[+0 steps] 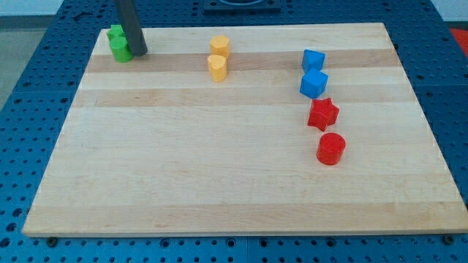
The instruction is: Point at the yellow heart
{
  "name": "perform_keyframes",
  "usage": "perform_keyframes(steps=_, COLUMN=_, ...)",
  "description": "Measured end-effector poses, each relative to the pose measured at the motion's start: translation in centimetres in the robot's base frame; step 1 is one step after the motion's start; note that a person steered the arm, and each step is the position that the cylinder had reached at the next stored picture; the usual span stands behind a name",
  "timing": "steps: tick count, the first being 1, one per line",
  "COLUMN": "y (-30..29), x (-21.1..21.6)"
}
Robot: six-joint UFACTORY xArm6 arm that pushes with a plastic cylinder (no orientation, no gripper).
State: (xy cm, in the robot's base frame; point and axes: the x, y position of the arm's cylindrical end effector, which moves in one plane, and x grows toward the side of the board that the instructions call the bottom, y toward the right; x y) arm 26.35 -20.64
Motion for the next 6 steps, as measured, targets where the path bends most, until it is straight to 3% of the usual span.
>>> perform_keyframes(steps=1, y=1.5, x=0.5)
perform_keyframes(steps=3, y=6.4, x=10.7)
perform_keyframes(steps=5, y=20.3, x=8.9)
perform_keyframes(steps=6, y=22.1, x=6.8)
